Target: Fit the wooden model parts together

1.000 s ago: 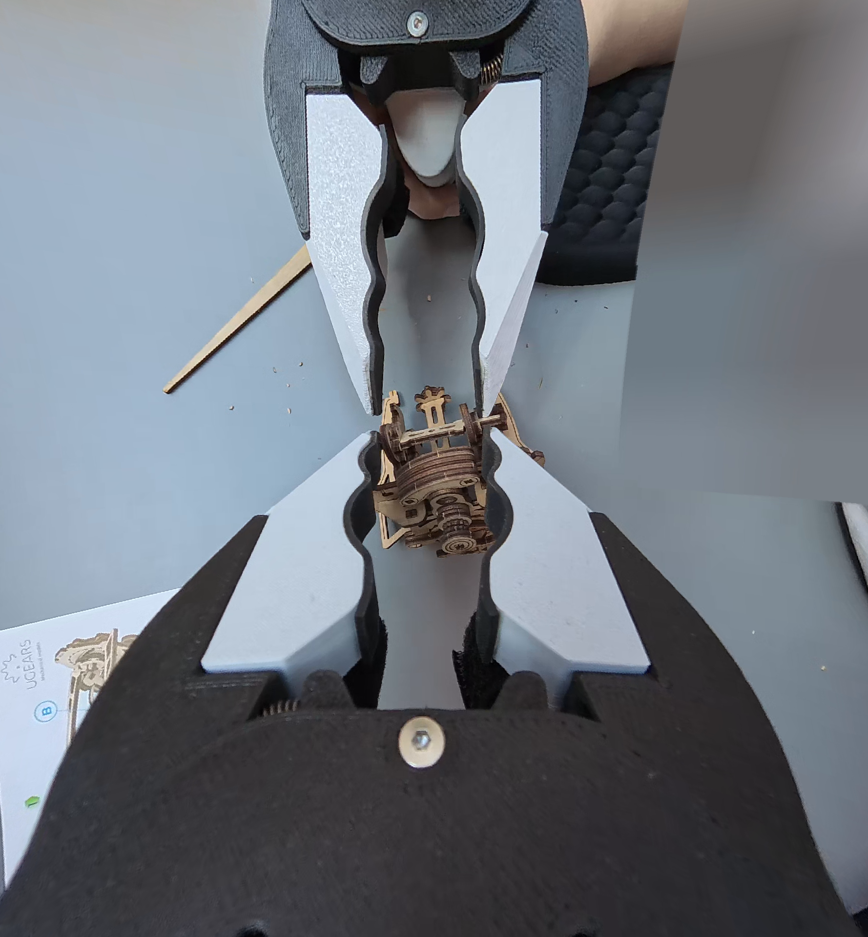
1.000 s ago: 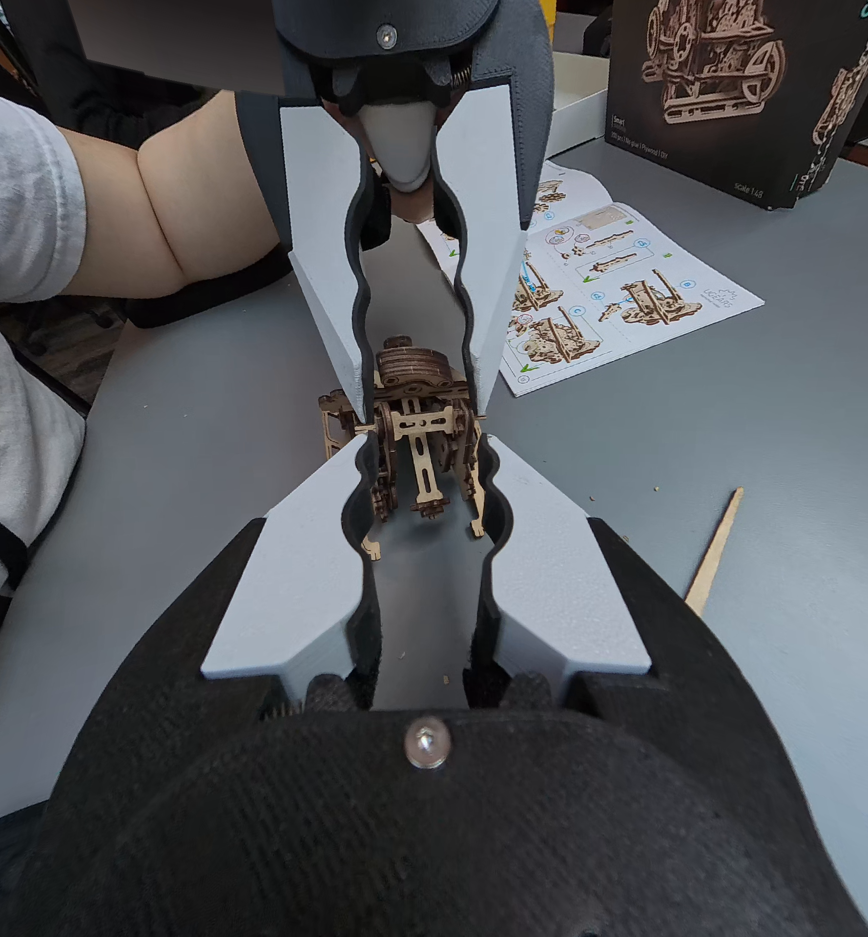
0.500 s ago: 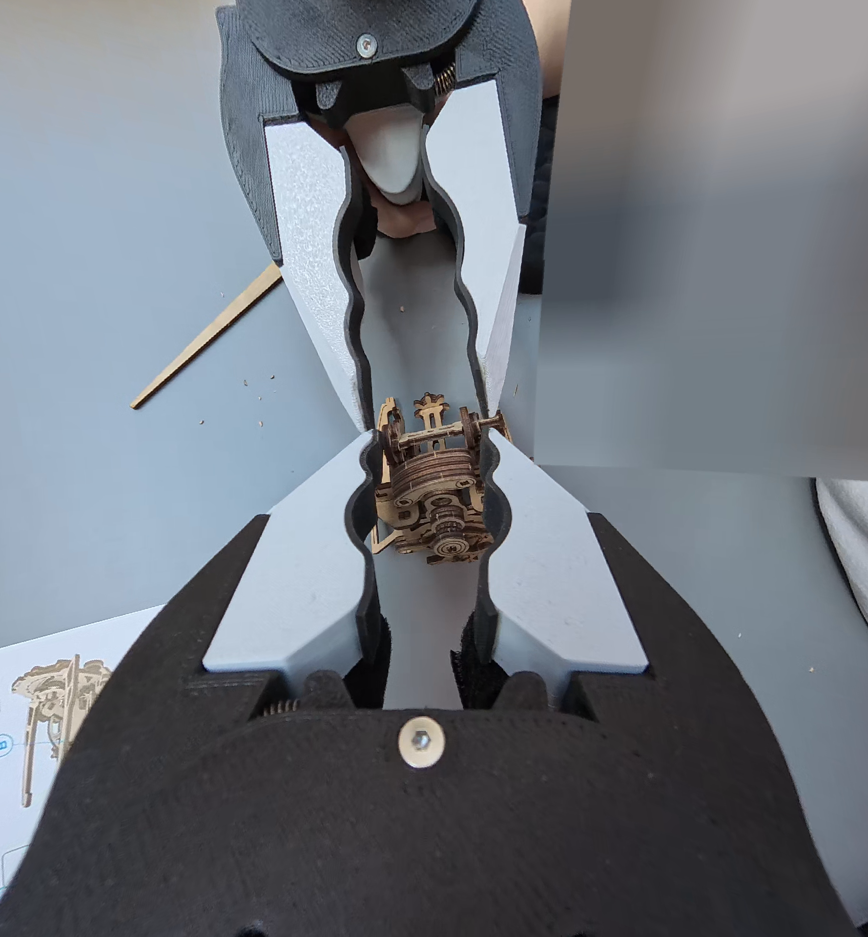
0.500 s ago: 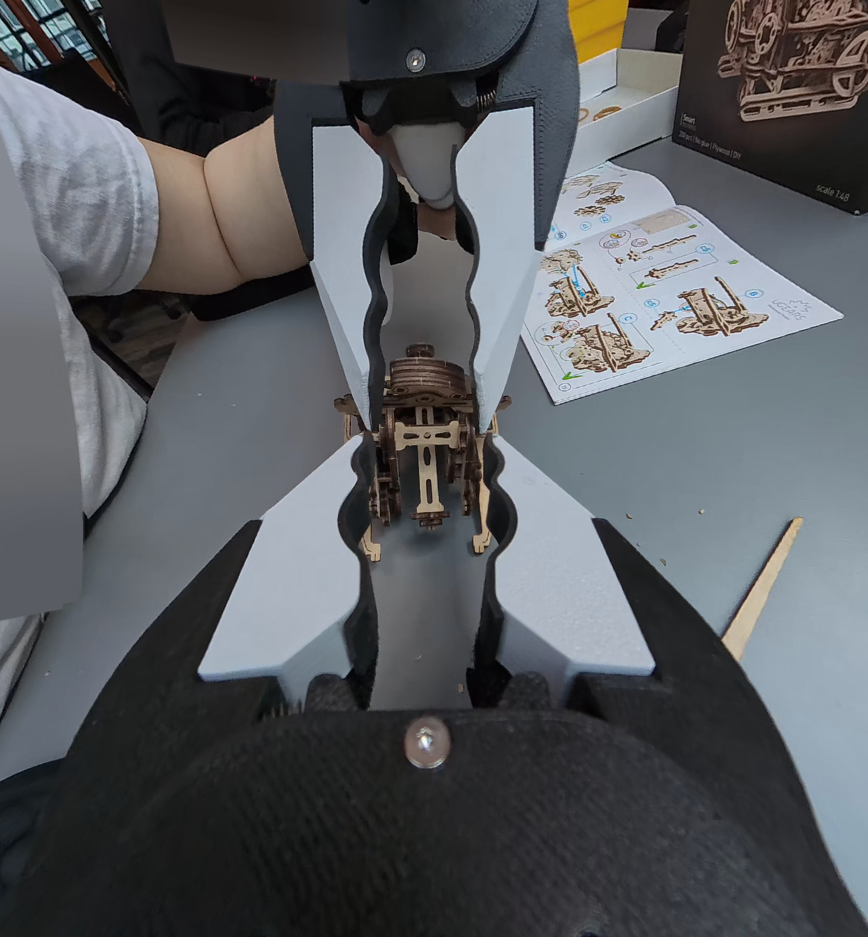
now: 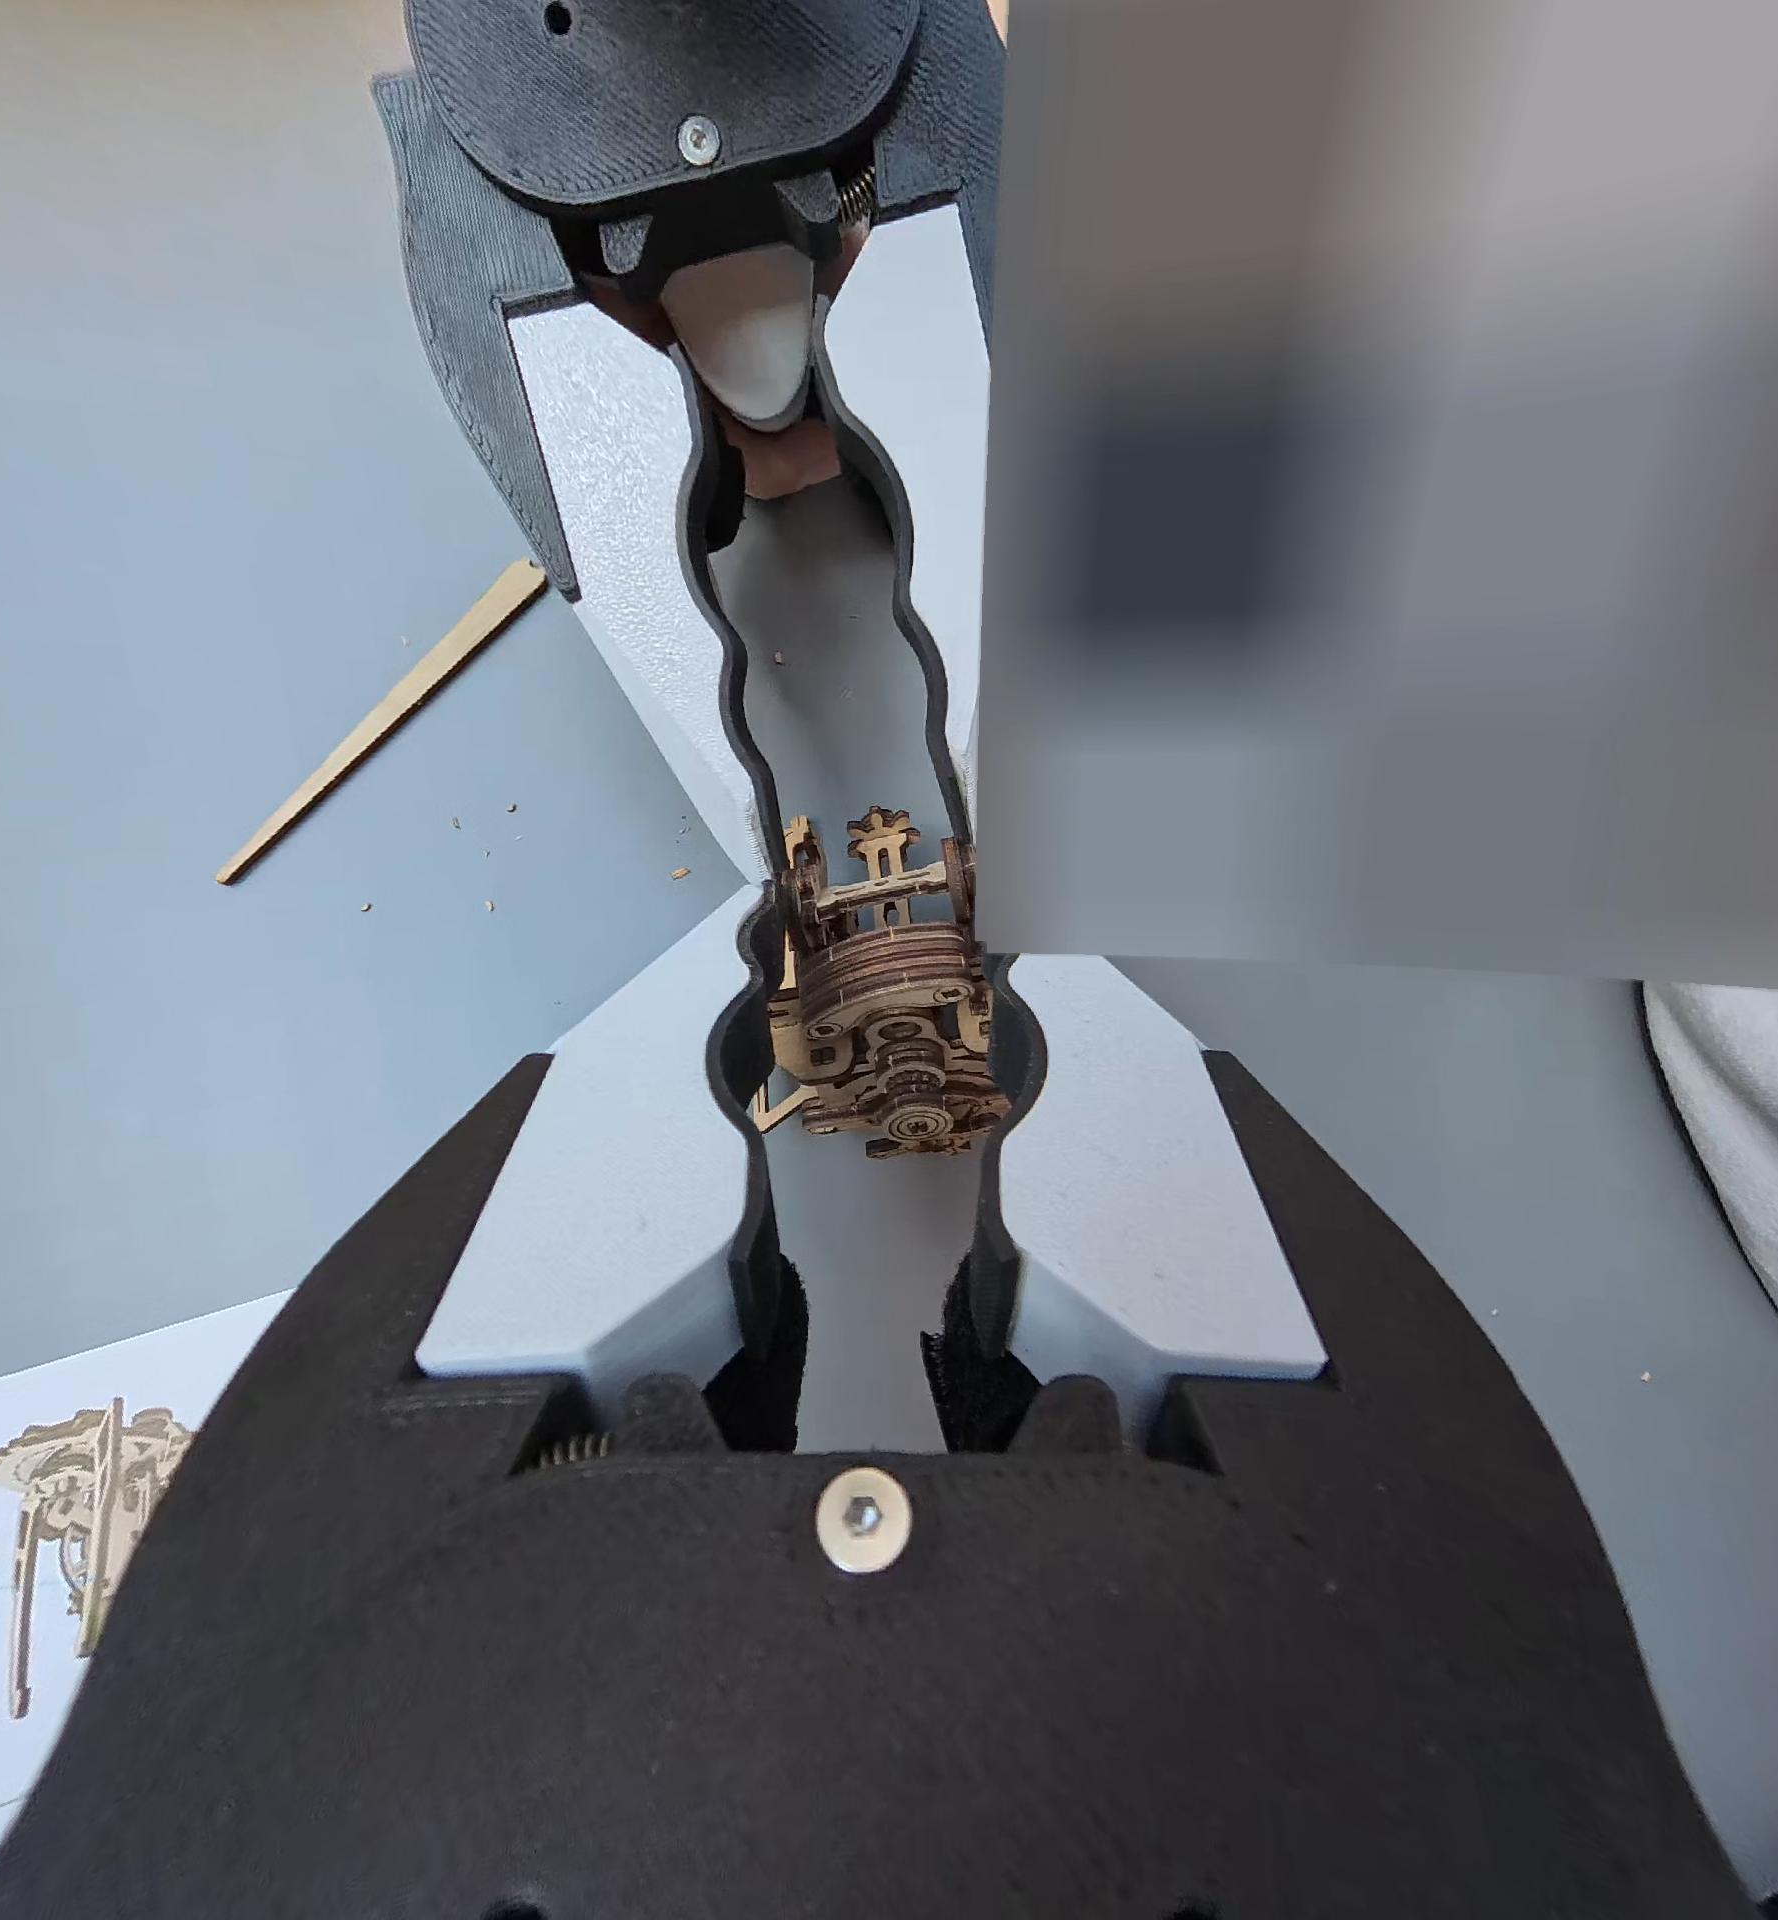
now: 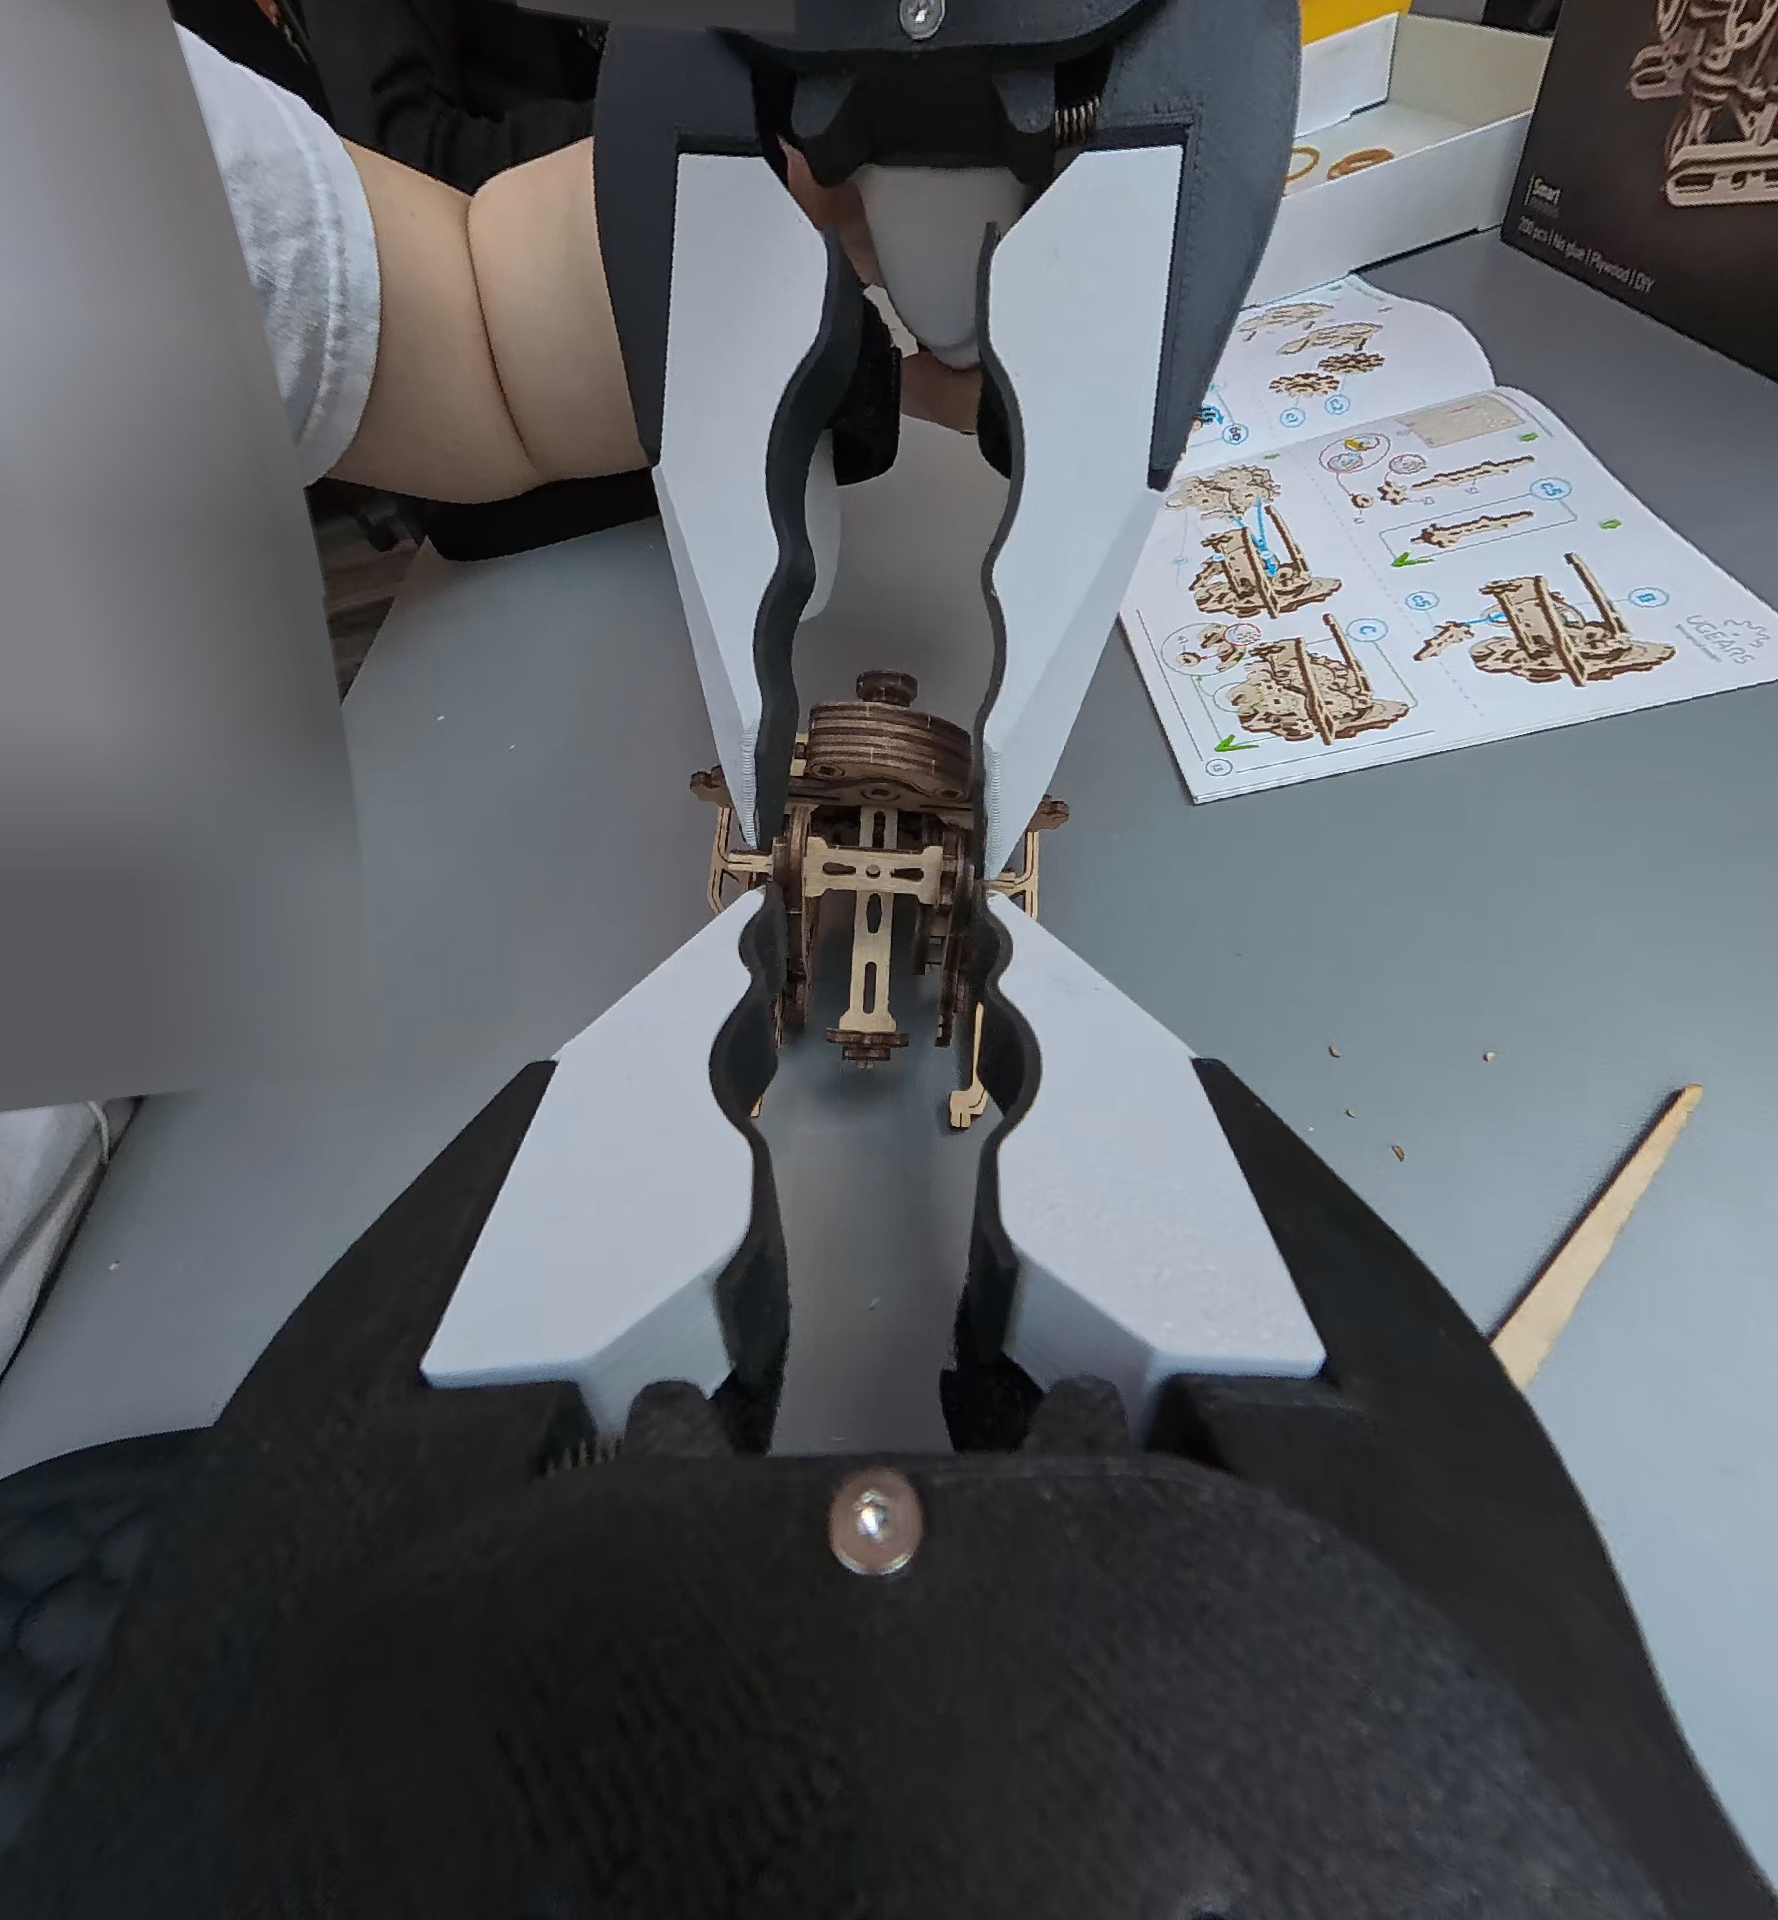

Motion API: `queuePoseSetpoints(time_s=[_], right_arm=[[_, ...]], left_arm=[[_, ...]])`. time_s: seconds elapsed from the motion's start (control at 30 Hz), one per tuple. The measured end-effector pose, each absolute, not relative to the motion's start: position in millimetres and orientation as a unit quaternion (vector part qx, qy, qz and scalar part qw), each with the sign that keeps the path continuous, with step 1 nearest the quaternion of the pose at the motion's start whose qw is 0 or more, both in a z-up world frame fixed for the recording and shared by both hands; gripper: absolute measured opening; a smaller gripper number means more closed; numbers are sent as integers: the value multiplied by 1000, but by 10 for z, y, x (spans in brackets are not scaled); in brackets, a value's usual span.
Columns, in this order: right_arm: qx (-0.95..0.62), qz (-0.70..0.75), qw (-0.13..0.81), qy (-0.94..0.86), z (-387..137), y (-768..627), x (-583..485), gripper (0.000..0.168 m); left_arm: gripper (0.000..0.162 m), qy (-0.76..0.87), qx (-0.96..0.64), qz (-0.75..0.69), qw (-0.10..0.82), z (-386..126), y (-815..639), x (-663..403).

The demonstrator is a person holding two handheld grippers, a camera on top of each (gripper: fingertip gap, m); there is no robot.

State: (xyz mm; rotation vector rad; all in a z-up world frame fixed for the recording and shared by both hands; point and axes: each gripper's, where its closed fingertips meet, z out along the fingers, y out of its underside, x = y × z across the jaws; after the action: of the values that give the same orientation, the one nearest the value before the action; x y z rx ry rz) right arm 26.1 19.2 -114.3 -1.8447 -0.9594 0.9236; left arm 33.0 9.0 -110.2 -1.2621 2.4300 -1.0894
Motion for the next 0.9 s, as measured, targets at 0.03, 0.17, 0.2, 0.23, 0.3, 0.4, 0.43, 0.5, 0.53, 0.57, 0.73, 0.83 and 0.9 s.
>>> queuePoseSetpoints(time_s=[0.03,0.17,0.2,0.23,0.3,0.4,0.43,0.5,0.53,0.57,0.73,0.83,0.9], right_arm=[[-736,367,419,-384,-1148,188,257,33],[-738,383,409,-377,-1147,164,251,33],[-739,386,407,-373,-1148,164,251,33],[-740,386,407,-372,-1148,165,252,33],[-742,384,407,-369,-1149,164,251,33],[-743,384,409,-365,-1147,171,254,33],[-742,387,408,-364,-1146,171,256,33],[-742,390,409,-361,-1139,174,260,33],[-741,390,410,-360,-1135,175,260,33],[-741,391,411,-360,-1133,177,260,33],[-735,399,418,-355,-1097,180,256,34],[-731,406,418,-354,-1078,169,260,36],[-730,404,417,-360,-1087,158,263,37]], left_arm=[[36,821,-425,-368,96,-1105,85,328],[36,821,-424,-372,88,-1103,62,326],[36,820,-426,-373,86,-1102,63,326],[36,819,-427,-373,85,-1102,63,327],[35,818,-430,-374,80,-1102,65,327],[36,817,-432,-374,78,-1102,73,328],[36,817,-432,-374,79,-1100,75,330],[35,817,-431,-373,81,-1094,80,331],[35,818,-431,-373,81,-1091,81,330],[36,818,-432,-372,82,-1088,84,329],[36,818,-429,-374,88,-1055,89,328],[36,816,-429,-377,90,-1043,90,337],[36,815,-426,-381,91,-1045,84,338]])
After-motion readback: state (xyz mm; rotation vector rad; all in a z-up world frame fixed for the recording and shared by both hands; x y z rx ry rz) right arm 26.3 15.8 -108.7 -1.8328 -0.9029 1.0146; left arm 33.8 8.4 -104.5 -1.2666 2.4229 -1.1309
